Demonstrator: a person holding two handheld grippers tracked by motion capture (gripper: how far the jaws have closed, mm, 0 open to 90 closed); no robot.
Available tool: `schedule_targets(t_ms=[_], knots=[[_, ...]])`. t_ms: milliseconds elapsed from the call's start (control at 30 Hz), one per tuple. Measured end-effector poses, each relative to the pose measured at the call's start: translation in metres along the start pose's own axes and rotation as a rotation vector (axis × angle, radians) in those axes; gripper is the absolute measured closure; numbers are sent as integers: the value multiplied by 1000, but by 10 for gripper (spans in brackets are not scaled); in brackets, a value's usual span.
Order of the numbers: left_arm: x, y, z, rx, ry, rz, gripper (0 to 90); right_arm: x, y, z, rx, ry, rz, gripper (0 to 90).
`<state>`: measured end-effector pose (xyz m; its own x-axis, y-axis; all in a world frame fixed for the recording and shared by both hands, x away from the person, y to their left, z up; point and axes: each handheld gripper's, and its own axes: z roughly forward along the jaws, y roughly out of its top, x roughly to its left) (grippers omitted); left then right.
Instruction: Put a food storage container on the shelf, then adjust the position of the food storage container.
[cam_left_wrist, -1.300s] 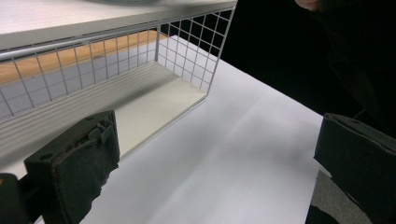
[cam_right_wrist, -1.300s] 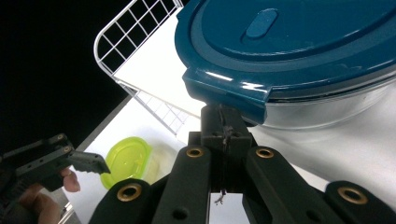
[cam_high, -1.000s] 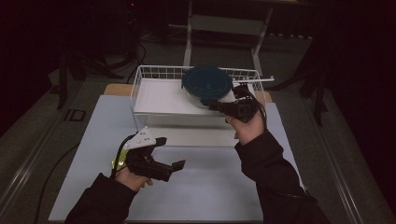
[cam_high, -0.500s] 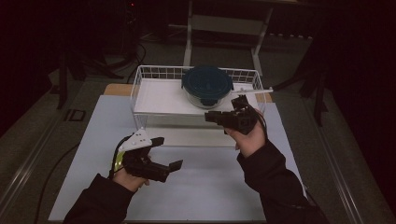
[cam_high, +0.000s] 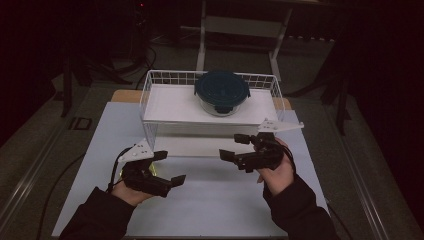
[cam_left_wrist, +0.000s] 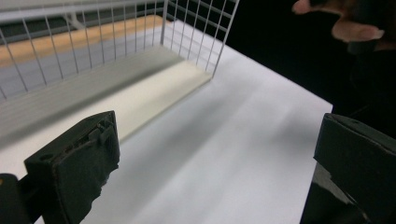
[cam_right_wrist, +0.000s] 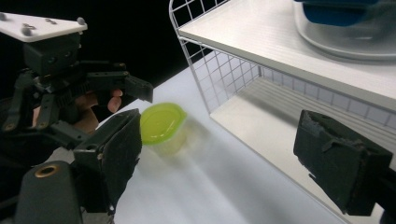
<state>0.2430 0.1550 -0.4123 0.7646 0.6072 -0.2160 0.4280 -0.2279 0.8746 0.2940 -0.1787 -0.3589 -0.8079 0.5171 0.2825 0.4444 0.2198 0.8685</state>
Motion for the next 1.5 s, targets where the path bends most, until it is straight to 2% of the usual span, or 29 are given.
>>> schedule_targets(t_ms=[200, 300, 367, 400, 533, 733, 933, 1000, 1033, 1167, 1333, 1367, 1500], knots=[[9, -11, -9, 4, 14, -13, 0, 0, -15, -15, -33, -9, -9, 147], [12, -19, -16, 17, 35, 11, 0, -1, -24, -22, -41, 0, -12, 146], [15, -24, -22, 17, 40, 12, 0, -2, -28, -24, -44, -2, -14, 146], [17, -27, -25, 15, 41, 10, 0, -5, -37, -31, -54, -1, 1, 146], [23, -34, -36, 10, 67, 10, 22, -8, -52, -40, -65, -6, 5, 147], [32, -45, -51, 8, 90, 36, 64, -9, -72, -53, -75, -12, 10, 147], [41, -55, -65, 12, 91, 34, 246, -8, -87, -65, -91, -31, 17, 147], [44, -59, -70, 23, 89, 42, 357, -8, -92, -68, -91, -31, 26, 147], [45, -61, -72, 29, 85, 41, 380, -9, -94, -69, -89, -35, 29, 147], [52, -71, -80, 49, 110, 22, 541, -9, -103, -73, -90, -39, 41, 147], [60, -83, -90, 81, 123, 2, 675, -10, -108, -76, -106, -35, 60, 147], [62, -87, -93, 91, 140, 0, 683, -10, -109, -76, -103, -38, 60, 147], [71, -99, -100, 125, 169, -24, 771, -10, -110, -75, -101, -34, 61, 147]])
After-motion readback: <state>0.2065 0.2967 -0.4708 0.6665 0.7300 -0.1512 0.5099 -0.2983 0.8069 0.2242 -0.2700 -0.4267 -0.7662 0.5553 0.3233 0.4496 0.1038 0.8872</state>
